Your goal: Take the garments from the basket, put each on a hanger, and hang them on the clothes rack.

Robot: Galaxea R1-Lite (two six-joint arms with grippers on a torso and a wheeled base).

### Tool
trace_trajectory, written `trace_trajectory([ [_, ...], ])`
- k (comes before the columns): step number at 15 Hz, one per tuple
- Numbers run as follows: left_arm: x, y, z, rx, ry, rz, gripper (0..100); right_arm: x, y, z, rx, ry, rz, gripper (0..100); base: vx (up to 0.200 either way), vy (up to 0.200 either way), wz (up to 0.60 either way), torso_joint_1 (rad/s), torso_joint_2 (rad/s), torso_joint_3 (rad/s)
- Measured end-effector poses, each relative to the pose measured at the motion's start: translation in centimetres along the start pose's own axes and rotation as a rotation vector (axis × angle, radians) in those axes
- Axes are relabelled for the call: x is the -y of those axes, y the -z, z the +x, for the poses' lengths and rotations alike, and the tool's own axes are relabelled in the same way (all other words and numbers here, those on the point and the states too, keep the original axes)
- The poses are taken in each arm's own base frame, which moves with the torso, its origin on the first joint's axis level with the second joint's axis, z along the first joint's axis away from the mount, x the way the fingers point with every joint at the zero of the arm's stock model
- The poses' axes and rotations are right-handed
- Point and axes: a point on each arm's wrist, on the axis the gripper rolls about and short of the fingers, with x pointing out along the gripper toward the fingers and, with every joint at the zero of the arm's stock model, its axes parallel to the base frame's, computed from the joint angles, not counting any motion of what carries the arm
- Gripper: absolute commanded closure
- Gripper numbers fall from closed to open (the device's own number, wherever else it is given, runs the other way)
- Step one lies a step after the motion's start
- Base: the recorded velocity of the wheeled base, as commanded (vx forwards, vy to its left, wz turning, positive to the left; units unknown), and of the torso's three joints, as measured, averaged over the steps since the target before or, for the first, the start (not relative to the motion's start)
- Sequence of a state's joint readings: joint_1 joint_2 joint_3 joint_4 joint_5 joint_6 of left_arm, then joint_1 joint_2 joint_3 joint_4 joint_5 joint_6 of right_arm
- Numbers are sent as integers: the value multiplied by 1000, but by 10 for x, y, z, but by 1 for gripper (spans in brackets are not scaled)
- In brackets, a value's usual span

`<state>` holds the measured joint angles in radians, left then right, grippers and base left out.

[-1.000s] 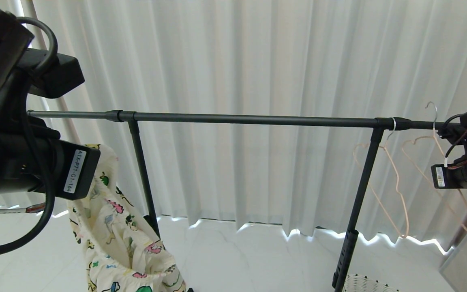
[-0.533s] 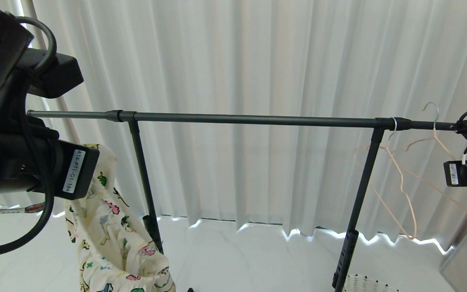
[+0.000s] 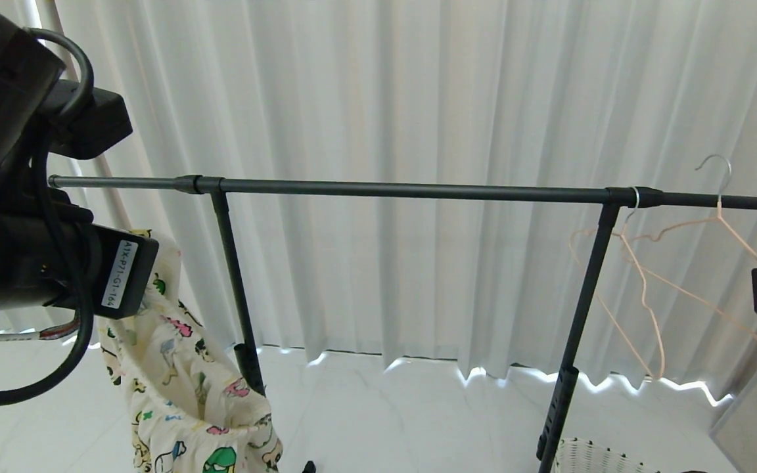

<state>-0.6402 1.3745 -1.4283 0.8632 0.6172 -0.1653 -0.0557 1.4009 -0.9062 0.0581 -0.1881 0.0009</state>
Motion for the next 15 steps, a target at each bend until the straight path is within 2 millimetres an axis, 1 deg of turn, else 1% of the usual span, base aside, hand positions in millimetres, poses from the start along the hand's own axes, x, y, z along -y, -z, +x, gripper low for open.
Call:
trace_trajectory([
  [5,-1,1,-1,1,1,-1,100,6,24,-43,66,-20,4,100,-200,0,0,-1,0,7],
  [8,0,1,-1,0,2,0,100,5,27,-64,129,-51,1,100,-200,0,0,2,1,4],
  [10,0,2,0,-4,3,3,100,1,27,-75,171,-102,-5,100,0,0,0,0,0,0],
  [13,4,3,5,3,14,-4,100,-9,26,-93,237,-310,-22,100,0,0,0,0,0,0],
  [15,12,1,13,35,46,-23,100,-17,29,-102,248,-438,-46,100,0,0,0,0,0,0],
])
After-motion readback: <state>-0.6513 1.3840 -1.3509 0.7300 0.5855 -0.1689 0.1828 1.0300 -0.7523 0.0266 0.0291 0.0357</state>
